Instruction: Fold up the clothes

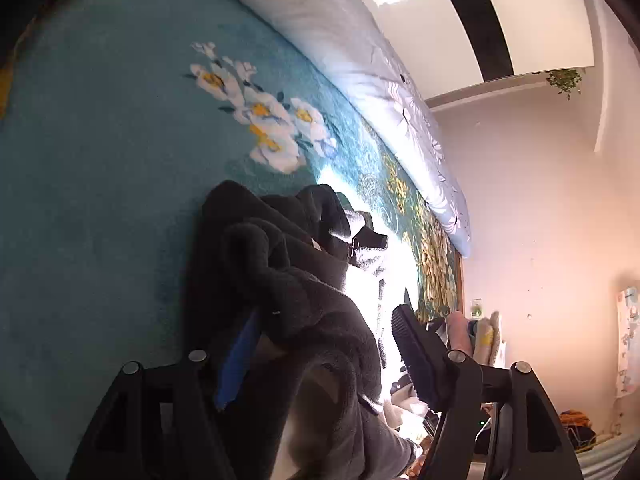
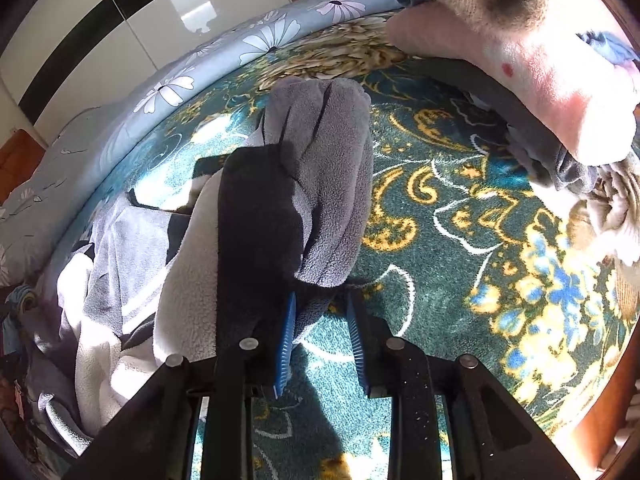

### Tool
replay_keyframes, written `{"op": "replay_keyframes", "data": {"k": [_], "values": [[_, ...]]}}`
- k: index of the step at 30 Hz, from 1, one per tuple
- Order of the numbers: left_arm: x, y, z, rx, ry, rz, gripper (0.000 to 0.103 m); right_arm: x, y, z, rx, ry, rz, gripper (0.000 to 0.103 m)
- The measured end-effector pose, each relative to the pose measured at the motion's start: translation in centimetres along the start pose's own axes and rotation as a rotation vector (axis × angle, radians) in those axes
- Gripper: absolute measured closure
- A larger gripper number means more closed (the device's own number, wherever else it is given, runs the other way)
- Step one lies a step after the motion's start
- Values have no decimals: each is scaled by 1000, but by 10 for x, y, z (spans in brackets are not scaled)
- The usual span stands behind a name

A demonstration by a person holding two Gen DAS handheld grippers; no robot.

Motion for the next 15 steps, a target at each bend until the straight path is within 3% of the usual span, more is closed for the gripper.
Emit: {"op": "replay_keyframes", "data": {"k": [3, 6, 10, 12, 13, 15], "values": [[-3, -2, -14, -43, -13, 56, 32, -1, -1, 1, -1, 3, 3, 76], [-12, -6, -25, -72, 44, 95, 32, -1, -2, 1, -2, 6, -3, 76], [-6, -6, -24, -42, 44, 70, 34, -1, -2, 1, -2, 4, -2, 76], [-3, -4, -19, -13, 52, 46, 52, -1, -2, 2, -3, 3, -1, 76], [-3, -2, -16, -1, 66, 32, 70, -1, -2, 2, -3, 3, -1, 75], [-3, 1, -9, 25, 75, 8, 80, -1, -3, 2, -4, 3, -1, 75]]}}
Point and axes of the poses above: each gripper's, at about its wrist camera, not at the fingertips, and z roughly against the way its jaws point, x to its right, y to its top, the point moved 7 cm from there along -z, roughly the way its jaws point, and after that the axes turned 5 degrees about -y, right-handed, at the moved point
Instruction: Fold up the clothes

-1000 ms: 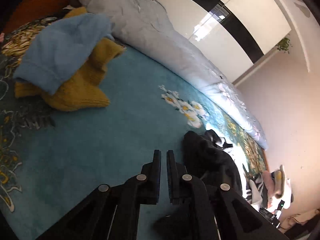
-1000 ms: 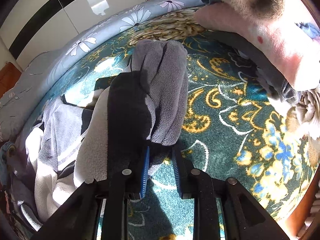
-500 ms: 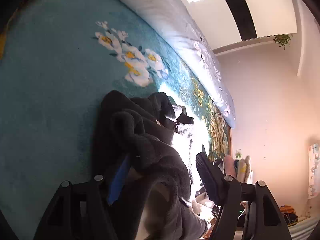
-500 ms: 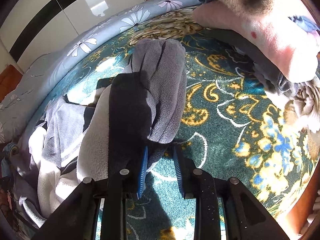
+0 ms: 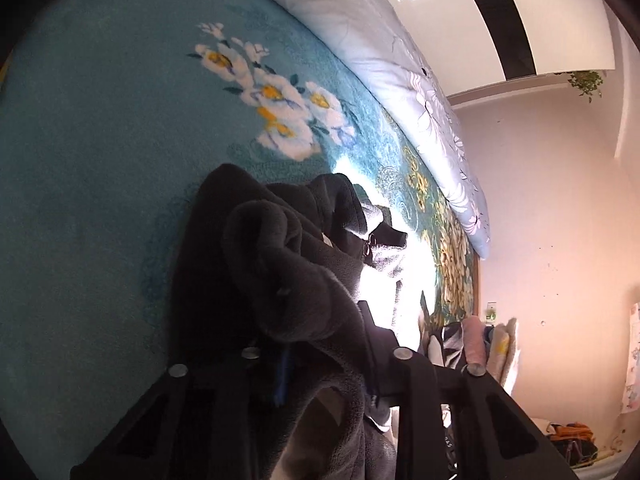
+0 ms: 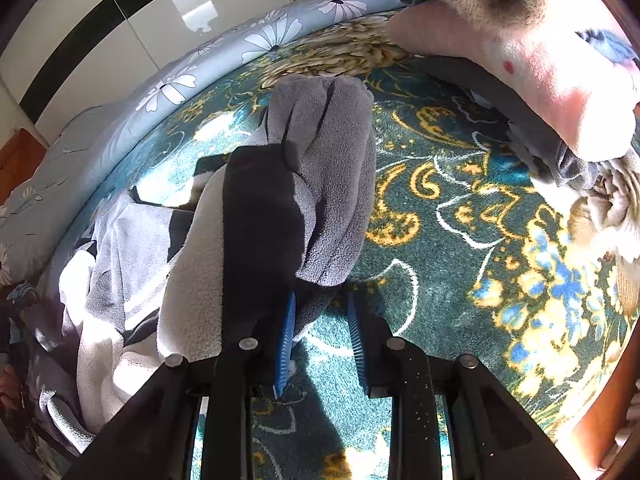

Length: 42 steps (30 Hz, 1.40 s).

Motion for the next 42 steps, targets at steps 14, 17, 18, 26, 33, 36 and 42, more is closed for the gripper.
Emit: {"op": "replay_keyframes", "data": {"k": [14, 17, 18, 26, 33, 36, 42], "values": [[-49, 37, 159, 395, 44, -5, 91, 2, -1, -1, -6, 11, 3, 73], [-79, 41, 216, 527, 147, 7, 91, 1, -2, -2, -5, 11, 4, 72], [-90, 41, 234, 565, 188, 18, 91, 1, -2, -2, -5, 12, 5, 72], [-153, 24, 321, 736, 456, 41, 91, 2, -2, -2, 1, 23, 13, 72], [-159, 4, 314, 663, 521, 3, 89, 5, -1, 5, -2, 9, 43, 65], [-144, -4, 317, 646, 554, -59, 76, 9, 1, 21, 26, -12, 82, 56], [-109, -28, 347, 769, 611, -137, 40, 4, 14, 67, 146, -56, 205, 54]]}}
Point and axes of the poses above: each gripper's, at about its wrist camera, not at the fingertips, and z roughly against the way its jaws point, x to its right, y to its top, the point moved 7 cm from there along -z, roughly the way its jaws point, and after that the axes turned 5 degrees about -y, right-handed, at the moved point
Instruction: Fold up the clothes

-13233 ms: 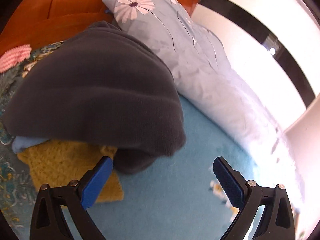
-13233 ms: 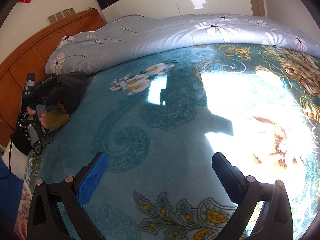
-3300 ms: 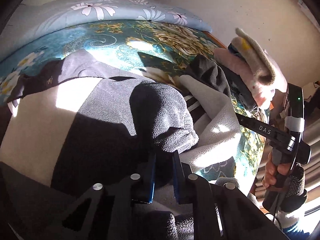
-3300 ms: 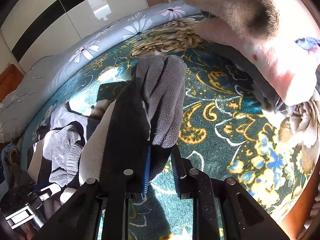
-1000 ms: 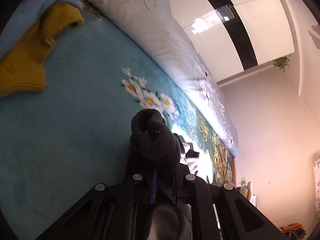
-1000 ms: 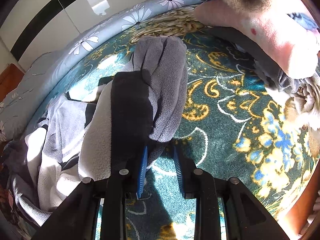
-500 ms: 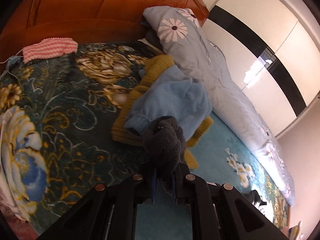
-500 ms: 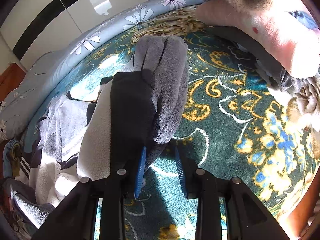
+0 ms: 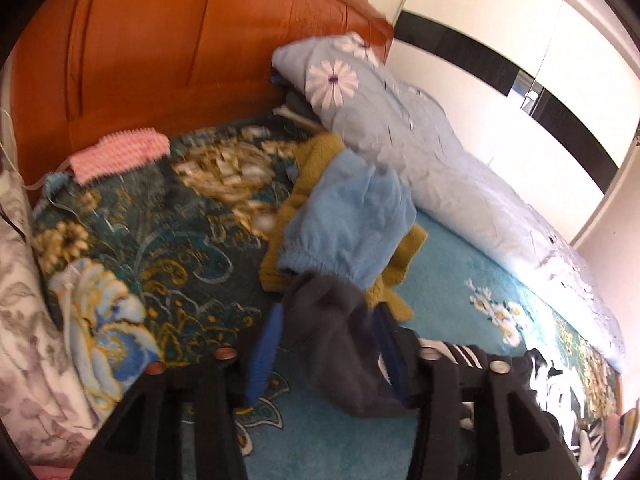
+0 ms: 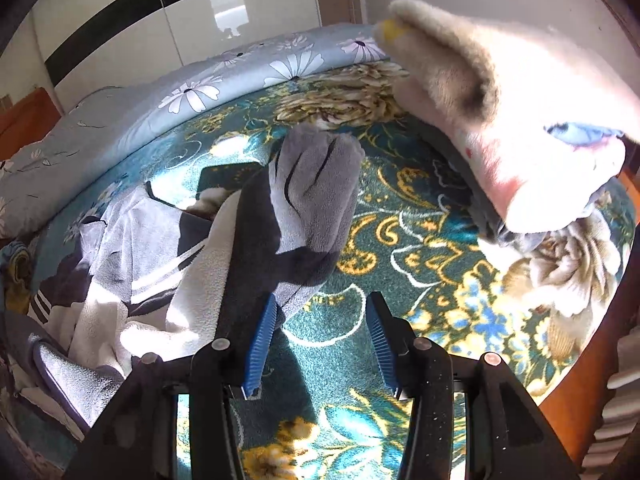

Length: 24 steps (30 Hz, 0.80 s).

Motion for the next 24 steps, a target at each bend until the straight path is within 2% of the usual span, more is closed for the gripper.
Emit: {"op": "replay_keyframes", "data": {"k": [2, 5, 7, 10, 14, 16, 18, 21, 24], "values": [[20, 6, 4, 21, -61, -40, 35, -14, 12, 8, 36, 23, 63, 52], [76, 6, -6, 1, -256, -153, 27, -56, 30, 2, 62, 85, 212, 51], [117, -1, -24, -53, -363, -244, 20, -89, 37, -9, 66, 142, 315, 51], [172, -17, -63, -173, -460, -372, 20, -132, 40, -29, 41, 227, 433, 51], [229, -53, -141, -455, -528, -442, 20, -168, 45, -62, -13, 275, 535, 51], [244, -71, -182, -567, -483, -480, 20, -178, 50, -80, -45, 277, 562, 52], [255, -90, -214, -639, -443, -526, 20, -182, 54, -100, -90, 278, 566, 51], [263, -122, -244, -739, -423, -572, 20, -185, 56, -121, -146, 289, 574, 51], [273, -146, -255, -790, -448, -624, 20, -191, 57, -135, -189, 333, 578, 51]]}}
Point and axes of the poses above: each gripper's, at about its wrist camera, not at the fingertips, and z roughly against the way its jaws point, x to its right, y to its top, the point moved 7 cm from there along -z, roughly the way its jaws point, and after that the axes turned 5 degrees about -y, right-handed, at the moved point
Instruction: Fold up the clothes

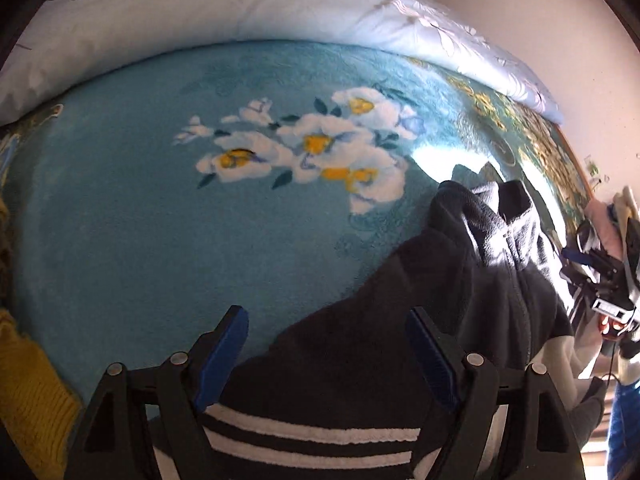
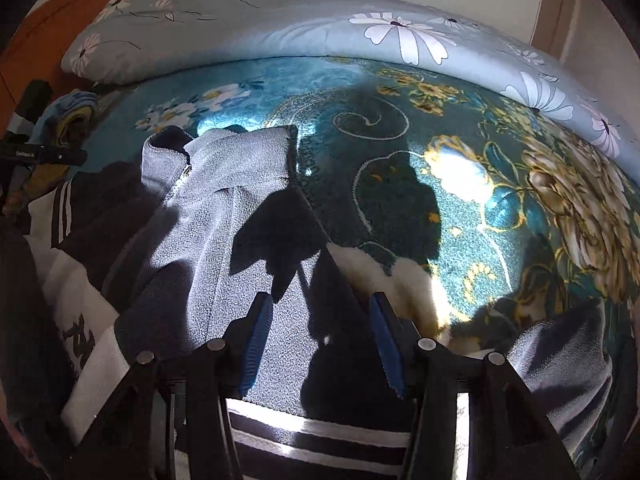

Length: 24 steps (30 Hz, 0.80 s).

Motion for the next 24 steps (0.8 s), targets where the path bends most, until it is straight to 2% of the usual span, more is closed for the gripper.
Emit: {"op": "replay_keyframes", "data": {"k": [3, 7, 10, 11, 12, 14, 15, 16, 17, 20, 24], "values": [[15, -4, -12, -33, -33, -63, 20, 2, 6, -15, -44, 20, -4, 51], [30, -8, -23, -65, 39, -182, 21, 0, 17, -25, -59, 50, -17, 51], [39, -10, -25, -62, 48, -227, 24, -3, 20, -26, -70, 61, -23, 51], [41, -10, -24, -57, 49, -235, 29, -4, 20, -26, -76, 66, -27, 53], [42, -11, -24, -52, 48, -241, 33, -5, 20, -26, -81, 71, -31, 62], [46, -12, -20, -45, 43, -239, 55, -7, 20, -26, -95, 79, -41, 77], [47, -14, -19, -42, 41, -238, 60, -8, 19, -25, -104, 82, -49, 85], [49, -15, -18, -40, 44, -233, 70, -10, 18, -25, -112, 86, -51, 89], [51, -16, -17, -38, 54, -223, 85, -11, 17, -24, -118, 83, -48, 92], [58, -20, -9, -5, 92, -200, 92, -17, 17, -15, -96, 24, -4, 94], [69, -11, 27, 126, 131, -224, 93, -21, 29, 16, -7, -53, 47, 95]]}}
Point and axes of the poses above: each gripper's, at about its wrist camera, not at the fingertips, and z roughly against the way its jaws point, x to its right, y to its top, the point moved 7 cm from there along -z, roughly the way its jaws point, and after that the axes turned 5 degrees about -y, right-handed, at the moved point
